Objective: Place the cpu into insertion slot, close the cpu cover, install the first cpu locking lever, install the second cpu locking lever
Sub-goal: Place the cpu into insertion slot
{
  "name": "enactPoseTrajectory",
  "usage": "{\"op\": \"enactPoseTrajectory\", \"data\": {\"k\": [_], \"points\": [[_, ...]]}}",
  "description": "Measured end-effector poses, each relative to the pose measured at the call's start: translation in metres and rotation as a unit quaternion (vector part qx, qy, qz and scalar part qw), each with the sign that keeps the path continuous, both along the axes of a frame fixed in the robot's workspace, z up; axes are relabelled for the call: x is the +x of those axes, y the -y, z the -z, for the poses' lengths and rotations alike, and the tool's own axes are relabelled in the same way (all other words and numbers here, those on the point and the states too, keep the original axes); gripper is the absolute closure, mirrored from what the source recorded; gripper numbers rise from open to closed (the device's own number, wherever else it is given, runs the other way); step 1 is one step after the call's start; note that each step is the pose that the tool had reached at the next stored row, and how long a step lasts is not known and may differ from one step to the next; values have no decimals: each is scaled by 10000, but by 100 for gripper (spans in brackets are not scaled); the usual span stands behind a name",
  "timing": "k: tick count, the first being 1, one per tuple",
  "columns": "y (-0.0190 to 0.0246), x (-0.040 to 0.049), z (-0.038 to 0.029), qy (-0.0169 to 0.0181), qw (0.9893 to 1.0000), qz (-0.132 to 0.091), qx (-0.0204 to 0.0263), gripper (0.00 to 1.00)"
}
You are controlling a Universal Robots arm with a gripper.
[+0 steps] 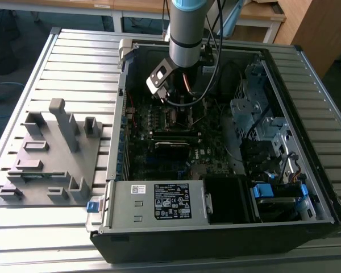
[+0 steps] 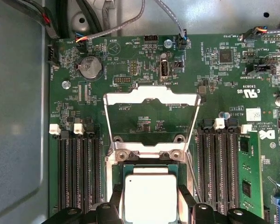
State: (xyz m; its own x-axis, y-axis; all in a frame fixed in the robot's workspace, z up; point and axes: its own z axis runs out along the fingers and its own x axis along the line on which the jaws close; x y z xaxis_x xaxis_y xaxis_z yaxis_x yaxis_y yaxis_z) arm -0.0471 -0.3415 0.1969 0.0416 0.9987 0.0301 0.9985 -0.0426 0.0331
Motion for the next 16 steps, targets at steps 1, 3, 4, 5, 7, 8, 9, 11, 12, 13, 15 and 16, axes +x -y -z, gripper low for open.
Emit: {"op": "enactPoseTrajectory", "data": {"k": [1, 3, 4, 5, 7, 8, 9, 11, 12, 13, 15, 16], "points": [[0, -1, 0, 0, 10000, 0, 0, 46], [-3, -7, 2, 0, 10000, 1, 1, 46], [-4, -9, 3, 0, 10000, 0, 1, 46], [-5, -10, 5, 0, 10000, 0, 1, 46], [-7, -12, 21, 1, 10000, 0, 1, 46], [-9, -14, 32, 0, 10000, 0, 1, 46], [-10, -16, 38, 1, 10000, 0, 1, 46], [-10, -16, 38, 0, 10000, -1, 0, 46], [-11, -16, 38, 0, 10000, -1, 0, 46], [-14, -17, 39, 0, 10000, 0, 0, 46], [-20, -18, 39, 0, 10000, 0, 0, 46], [-21, -19, 40, 0, 10000, -1, 1, 46]]}}
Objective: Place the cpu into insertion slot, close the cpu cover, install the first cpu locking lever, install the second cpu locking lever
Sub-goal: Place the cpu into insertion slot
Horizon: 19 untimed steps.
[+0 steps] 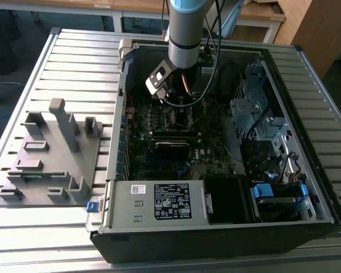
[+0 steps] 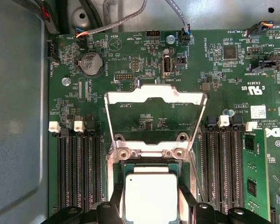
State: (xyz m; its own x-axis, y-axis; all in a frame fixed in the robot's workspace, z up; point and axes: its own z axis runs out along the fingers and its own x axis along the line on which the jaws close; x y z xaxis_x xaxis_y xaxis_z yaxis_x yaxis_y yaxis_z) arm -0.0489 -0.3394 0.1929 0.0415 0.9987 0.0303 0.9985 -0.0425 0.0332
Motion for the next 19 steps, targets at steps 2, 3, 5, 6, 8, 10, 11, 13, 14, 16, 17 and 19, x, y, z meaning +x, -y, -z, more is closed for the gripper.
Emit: {"op": "enactPoseTrajectory", "data": {"k": [2, 3, 5, 6, 8, 10, 11, 13, 14, 16, 17, 19], "points": [[-2, 0, 3, 0, 10000, 0, -1, 46], [-2, -1, 9, -1, 10000, 1, -2, 46], [-1, -3, 19, -3, 10000, 0, -5, 46], [-1, -3, 20, -3, 10000, 0, -5, 46], [-2, -2, 23, -1, 10000, 0, -2, 46], [-3, -2, 24, -1, 10000, 0, -1, 46], [-3, -2, 25, -1, 10000, 0, -1, 46], [-3, -2, 25, -1, 10000, 0, -1, 46], [-3, -2, 26, 0, 10000, 0, -1, 46], [-3, -2, 26, 0, 10000, 0, -1, 46], [-3, -2, 28, -1, 10000, 0, -1, 46], [-3, -2, 28, -1, 10000, 0, -2, 46]]}}
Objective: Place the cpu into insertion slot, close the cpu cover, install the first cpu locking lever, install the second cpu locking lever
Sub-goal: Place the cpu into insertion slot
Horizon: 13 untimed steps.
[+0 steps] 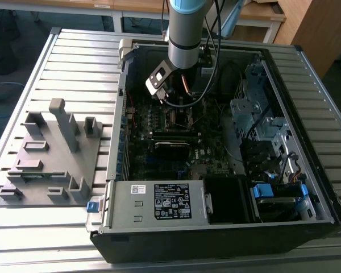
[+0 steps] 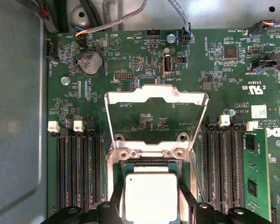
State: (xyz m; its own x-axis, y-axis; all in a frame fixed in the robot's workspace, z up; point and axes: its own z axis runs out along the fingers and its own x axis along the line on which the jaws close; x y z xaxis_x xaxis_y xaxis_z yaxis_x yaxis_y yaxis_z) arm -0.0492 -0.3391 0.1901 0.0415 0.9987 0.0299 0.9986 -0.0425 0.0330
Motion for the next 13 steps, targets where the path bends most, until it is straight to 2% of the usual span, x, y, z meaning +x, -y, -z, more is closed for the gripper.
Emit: {"op": "enactPoseTrajectory", "data": {"k": [13], "points": [[0, 0, -13, 1, 10000, -18, 1, 46]]}}
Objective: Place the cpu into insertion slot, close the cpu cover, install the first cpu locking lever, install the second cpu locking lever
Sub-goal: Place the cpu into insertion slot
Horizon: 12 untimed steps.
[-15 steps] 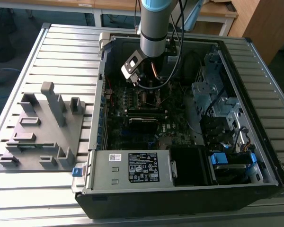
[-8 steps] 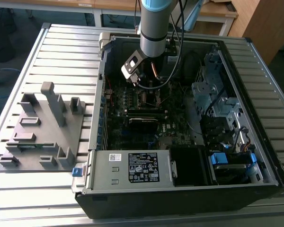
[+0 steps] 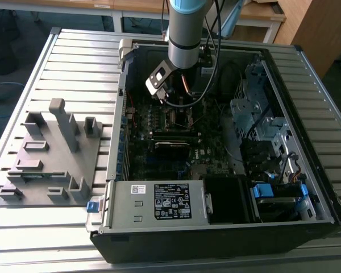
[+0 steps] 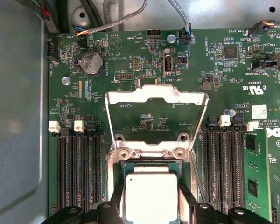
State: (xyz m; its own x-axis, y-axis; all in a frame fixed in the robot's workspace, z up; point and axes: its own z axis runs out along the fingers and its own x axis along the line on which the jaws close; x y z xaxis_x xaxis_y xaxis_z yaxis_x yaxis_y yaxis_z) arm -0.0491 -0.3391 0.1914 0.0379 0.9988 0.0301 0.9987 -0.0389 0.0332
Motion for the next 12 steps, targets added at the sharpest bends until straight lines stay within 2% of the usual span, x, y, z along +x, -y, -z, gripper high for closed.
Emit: {"op": "enactPoseTrajectory", "data": {"k": [5, 12], "points": [[0, 0, -1, -1, 9999, -152, 1, 46], [2, -1, 12, -3, 9999, -165, -2, 46]]}}
